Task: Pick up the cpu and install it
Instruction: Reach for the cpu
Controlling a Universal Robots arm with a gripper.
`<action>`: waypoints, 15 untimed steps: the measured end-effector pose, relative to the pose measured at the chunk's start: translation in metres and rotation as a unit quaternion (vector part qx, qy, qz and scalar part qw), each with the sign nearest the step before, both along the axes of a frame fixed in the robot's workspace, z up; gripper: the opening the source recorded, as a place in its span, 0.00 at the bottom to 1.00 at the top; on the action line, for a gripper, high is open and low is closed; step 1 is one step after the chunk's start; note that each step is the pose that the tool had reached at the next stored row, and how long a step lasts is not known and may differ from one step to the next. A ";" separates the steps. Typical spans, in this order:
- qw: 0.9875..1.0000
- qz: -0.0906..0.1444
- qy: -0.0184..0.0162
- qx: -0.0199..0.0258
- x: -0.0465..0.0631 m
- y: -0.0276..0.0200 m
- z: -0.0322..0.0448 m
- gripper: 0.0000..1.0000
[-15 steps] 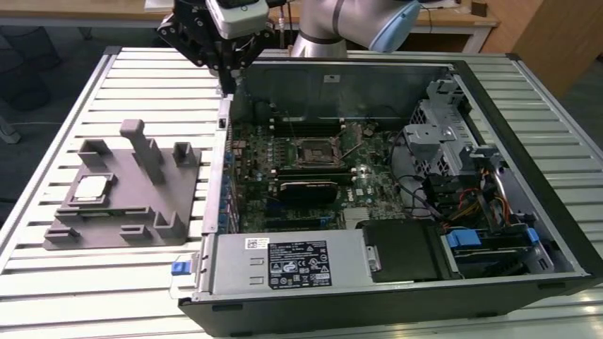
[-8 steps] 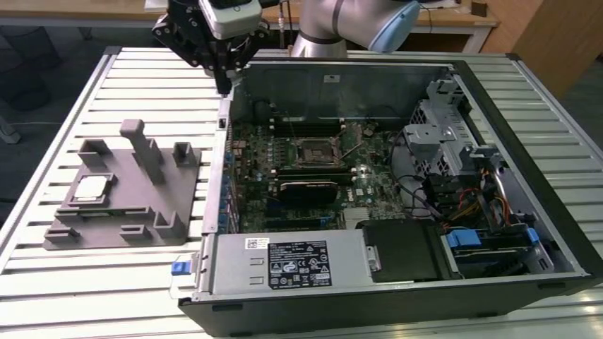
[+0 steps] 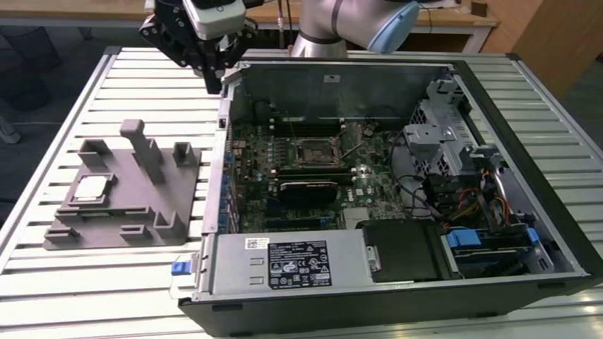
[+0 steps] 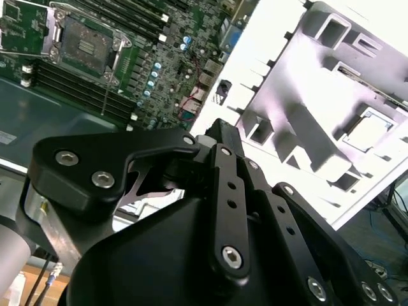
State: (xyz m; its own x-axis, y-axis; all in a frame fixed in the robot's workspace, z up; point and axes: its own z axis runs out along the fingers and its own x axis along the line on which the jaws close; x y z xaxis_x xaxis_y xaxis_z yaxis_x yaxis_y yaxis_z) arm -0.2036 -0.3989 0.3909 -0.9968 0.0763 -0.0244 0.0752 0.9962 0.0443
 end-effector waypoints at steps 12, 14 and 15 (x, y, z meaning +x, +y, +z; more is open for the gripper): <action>1.000 0.000 0.000 0.000 -0.017 0.0000 -0.0007 0.11; 1.000 0.000 0.000 0.000 -0.020 0.0000 -0.0009 0.11; 1.000 0.000 0.000 0.000 -0.021 0.0000 -0.0009 0.11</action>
State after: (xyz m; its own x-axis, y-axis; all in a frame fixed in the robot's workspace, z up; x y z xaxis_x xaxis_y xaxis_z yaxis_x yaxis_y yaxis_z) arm -0.2243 -0.3989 0.3900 -0.9968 0.0762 -0.0245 0.0751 0.9962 0.0443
